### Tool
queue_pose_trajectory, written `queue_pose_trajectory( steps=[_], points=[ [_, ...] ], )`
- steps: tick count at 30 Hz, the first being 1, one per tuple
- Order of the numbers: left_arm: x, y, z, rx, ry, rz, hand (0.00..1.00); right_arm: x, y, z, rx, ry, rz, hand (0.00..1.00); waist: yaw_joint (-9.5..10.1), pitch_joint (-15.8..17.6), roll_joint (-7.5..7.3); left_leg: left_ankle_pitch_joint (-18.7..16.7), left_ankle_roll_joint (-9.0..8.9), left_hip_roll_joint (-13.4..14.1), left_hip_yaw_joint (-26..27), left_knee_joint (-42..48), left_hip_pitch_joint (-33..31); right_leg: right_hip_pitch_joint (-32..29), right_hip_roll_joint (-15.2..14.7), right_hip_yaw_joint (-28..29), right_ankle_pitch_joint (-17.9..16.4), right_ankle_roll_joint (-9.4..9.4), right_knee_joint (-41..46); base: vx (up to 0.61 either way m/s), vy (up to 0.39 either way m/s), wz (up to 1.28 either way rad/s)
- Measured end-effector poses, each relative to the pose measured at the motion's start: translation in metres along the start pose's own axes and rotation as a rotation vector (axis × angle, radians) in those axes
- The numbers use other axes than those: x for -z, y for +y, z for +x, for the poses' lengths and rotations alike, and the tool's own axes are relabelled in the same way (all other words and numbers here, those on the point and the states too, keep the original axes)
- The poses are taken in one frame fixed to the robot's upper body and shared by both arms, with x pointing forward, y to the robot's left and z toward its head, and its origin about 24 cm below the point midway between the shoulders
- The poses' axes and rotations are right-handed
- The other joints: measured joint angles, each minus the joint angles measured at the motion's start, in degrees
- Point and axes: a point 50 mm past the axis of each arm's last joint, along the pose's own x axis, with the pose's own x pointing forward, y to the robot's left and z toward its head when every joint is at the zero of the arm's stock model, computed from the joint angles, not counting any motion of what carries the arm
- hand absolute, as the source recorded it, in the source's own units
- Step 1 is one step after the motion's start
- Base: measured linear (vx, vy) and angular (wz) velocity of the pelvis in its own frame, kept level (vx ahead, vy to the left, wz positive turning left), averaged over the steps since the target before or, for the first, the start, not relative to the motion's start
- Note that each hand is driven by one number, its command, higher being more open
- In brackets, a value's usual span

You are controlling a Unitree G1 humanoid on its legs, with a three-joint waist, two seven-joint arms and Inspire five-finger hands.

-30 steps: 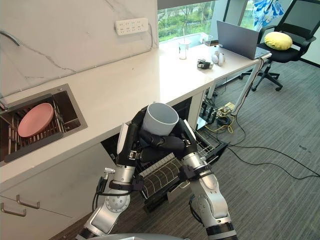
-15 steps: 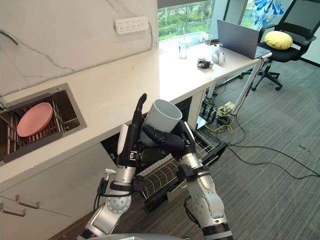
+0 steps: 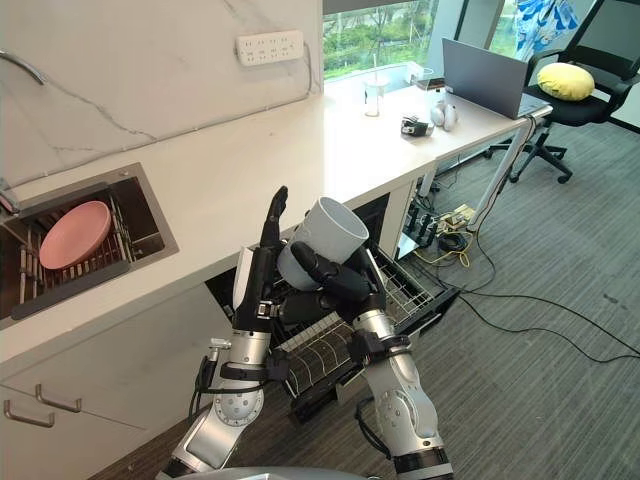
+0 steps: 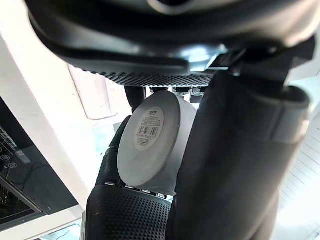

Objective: Walk over to the sink, pick up the cup, carry it to the dishwasher, place the cup inside the dishwasher, then close the dishwasher door

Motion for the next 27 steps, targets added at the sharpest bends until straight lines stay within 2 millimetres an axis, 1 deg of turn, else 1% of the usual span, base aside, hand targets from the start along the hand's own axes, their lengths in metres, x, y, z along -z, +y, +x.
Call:
queue_pose_trajectory(
  steps=[2,3,6,8,9,11,13,14,18,21,24,26,27],
  points=[
    [0.003,0.002,-0.003,-0.026,0.024,-0.002,1.00,0.001,-0.001,0.000,0.015,-0.003,0.011,0.00,0.01,0.0,-0.01,0.1,0.09,-0.2,-0.4,0.0,-0.1,0.1,-0.2,-0.4,-0.1,0.15,0.0,-0.01,0.003,0.12],
    [0.009,0.011,-0.007,-0.096,0.075,0.001,1.00,-0.004,-0.005,0.000,0.051,-0.043,0.039,0.00,-0.06,0.0,0.00,0.1,0.13,-0.3,-0.6,0.0,-0.2,0.1,-0.2,-0.6,-0.1,0.17,0.0,0.00,0.004,0.09],
    [0.024,0.021,-0.021,-0.173,0.185,0.014,1.00,-0.016,-0.014,-0.001,0.122,-0.133,0.072,0.00,0.13,0.0,-0.05,0.2,0.26,-0.5,-1.2,0.0,-0.5,0.3,-0.4,-1.2,-0.2,0.32,0.0,0.00,0.002,0.14],
    [0.039,0.049,-0.032,-0.367,0.304,0.030,1.00,-0.033,-0.030,-0.008,0.202,-0.234,0.067,0.00,0.10,0.1,-0.11,0.3,0.37,-0.7,-2.0,0.0,-0.5,0.7,-0.6,-2.1,-0.4,0.53,0.0,0.00,0.001,0.17],
    [0.042,0.057,-0.035,-0.414,0.321,0.042,1.00,-0.038,-0.034,-0.010,0.224,-0.261,0.069,0.00,0.11,0.1,-0.11,0.3,0.40,-0.7,-2.2,0.0,-0.6,0.7,-0.7,-2.2,-0.4,0.57,0.0,0.00,0.001,0.14],
    [0.048,0.081,-0.046,-0.552,0.366,0.083,1.00,-0.054,-0.049,-0.019,0.299,-0.343,0.048,0.00,0.14,0.1,-0.11,0.4,0.58,-1.0,-3.0,0.0,-1.0,0.8,-0.9,-3.0,-0.4,0.64,0.0,0.00,0.004,0.15],
    [0.050,0.086,-0.052,-0.586,0.385,0.090,1.00,-0.060,-0.053,-0.023,0.323,-0.369,0.037,0.00,0.17,0.0,-0.13,0.5,0.64,-1.2,-3.3,0.0,-1.0,1.0,-1.1,-3.4,-0.5,0.76,0.1,0.00,0.010,0.14],
    [0.050,0.085,-0.055,-0.584,0.397,0.091,1.00,-0.062,-0.055,-0.024,0.330,-0.385,0.045,0.00,0.36,0.0,-0.16,0.5,0.72,-1.3,-3.5,-0.1,-1.0,1.1,-1.2,-3.6,-0.5,0.79,0.2,-0.02,0.008,0.12],
    [0.050,0.080,-0.059,-0.579,0.416,0.076,1.00,-0.062,-0.055,-0.024,0.337,-0.384,0.039,0.00,0.54,-0.1,-0.40,0.9,0.81,-1.3,-4.5,-0.1,-1.5,1.0,-1.3,-4.5,-0.6,0.79,0.3,-0.03,-0.004,0.12],
    [0.054,0.083,-0.065,-0.599,0.448,0.075,1.00,-0.061,-0.056,-0.025,0.356,-0.352,-0.023,0.00,0.54,-0.2,-0.47,1.2,0.79,-1.3,-5.2,-0.3,-1.8,1.1,-1.2,-5.2,-0.6,0.82,0.3,-0.04,-0.011,0.14],
    [0.072,0.097,-0.088,-0.709,0.575,0.090,1.00,-0.053,-0.068,-0.028,0.412,-0.270,-0.082,0.00,0.48,-0.4,-0.64,1.5,0.83,-1.4,-6.5,-0.3,-2.0,1.6,-1.2,-6.5,-0.8,0.87,0.4,-0.03,-0.010,0.21],
    [0.085,0.116,-0.121,-0.884,0.710,0.119,1.00,-0.041,-0.081,-0.033,0.470,-0.164,-0.159,0.00,0.86,-0.6,-0.97,1.8,0.79,-1.4,-7.3,-0.4,-2.5,1.7,-1.1,-7.3,-0.9,0.85,0.4,-0.02,-0.013,0.20],
    [0.088,0.122,-0.131,-0.938,0.748,0.124,1.00,-0.038,-0.084,-0.034,0.480,-0.133,-0.181,0.00,1.03,-0.7,-1.02,1.8,0.78,-1.4,-7.5,-0.4,-2.6,1.7,-1.1,-7.5,-0.9,0.85,0.3,-0.01,-0.011,0.17]
  ],
)
